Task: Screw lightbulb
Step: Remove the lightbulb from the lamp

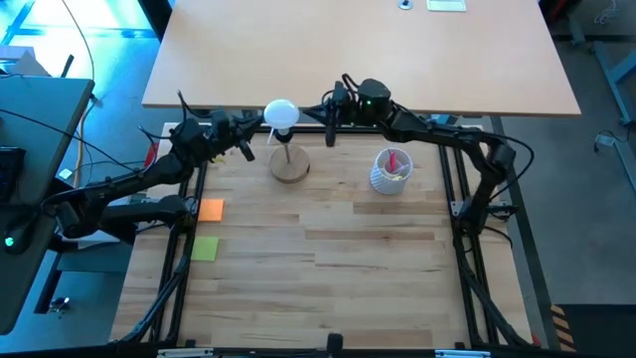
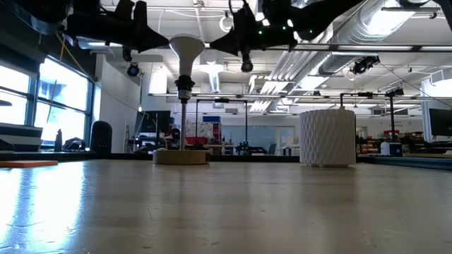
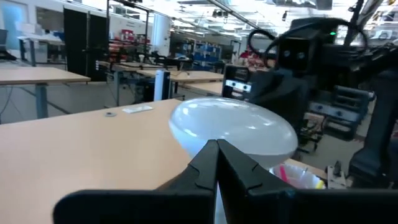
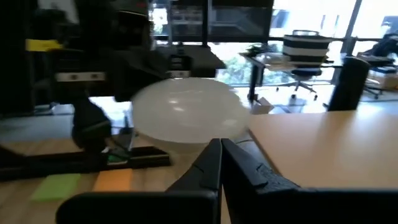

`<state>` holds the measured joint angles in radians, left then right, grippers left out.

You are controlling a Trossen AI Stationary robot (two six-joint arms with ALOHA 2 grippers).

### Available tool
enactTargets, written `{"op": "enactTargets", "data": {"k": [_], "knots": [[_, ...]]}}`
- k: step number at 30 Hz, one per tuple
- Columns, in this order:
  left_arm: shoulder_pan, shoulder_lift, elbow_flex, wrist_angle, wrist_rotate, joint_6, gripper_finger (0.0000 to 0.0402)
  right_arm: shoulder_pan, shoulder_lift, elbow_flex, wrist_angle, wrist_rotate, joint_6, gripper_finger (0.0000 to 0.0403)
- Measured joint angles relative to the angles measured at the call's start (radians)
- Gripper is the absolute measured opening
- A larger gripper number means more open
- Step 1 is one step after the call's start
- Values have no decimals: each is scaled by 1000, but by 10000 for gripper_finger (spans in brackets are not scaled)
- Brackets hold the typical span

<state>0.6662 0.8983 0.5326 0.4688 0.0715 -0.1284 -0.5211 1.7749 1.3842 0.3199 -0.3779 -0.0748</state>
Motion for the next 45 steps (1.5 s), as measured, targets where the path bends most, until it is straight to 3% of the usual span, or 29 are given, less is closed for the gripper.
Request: {"op": "enactTargets", "data": {"k": [8,16,21,24,26,29,31,34,38,41,45], "knots": [[-31,0,0,0,-2,-3,0,39,17,0,13,-22,-2,0],[-114,-1,0,1,4,-62,0,22,66,-2,156,169,82,0],[-156,-26,0,-21,-47,-59,0,10,47,-2,139,205,45,0],[-156,-61,0,-94,-174,-34,0,10,-5,-2,88,161,26,0],[-142,-78,0,-135,-252,-18,0,12,-31,0,58,74,32,0],[-100,-76,0,-110,-291,5,0,22,-33,0,41,-27,60,0],[-67,-56,0,-61,-250,7,0,30,-18,0,42,-31,69,0],[-29,-15,0,12,-111,-10,0,32,11,0,65,-10,72,0],[-27,23,0,59,22,-99,0,31,40,0,99,110,79,0],[-58,25,0,52,77,-141,0,24,59,0,137,191,94,0],[-98,0,0,53,74,-143,0,17,80,-2,239,271,132,0]]}}
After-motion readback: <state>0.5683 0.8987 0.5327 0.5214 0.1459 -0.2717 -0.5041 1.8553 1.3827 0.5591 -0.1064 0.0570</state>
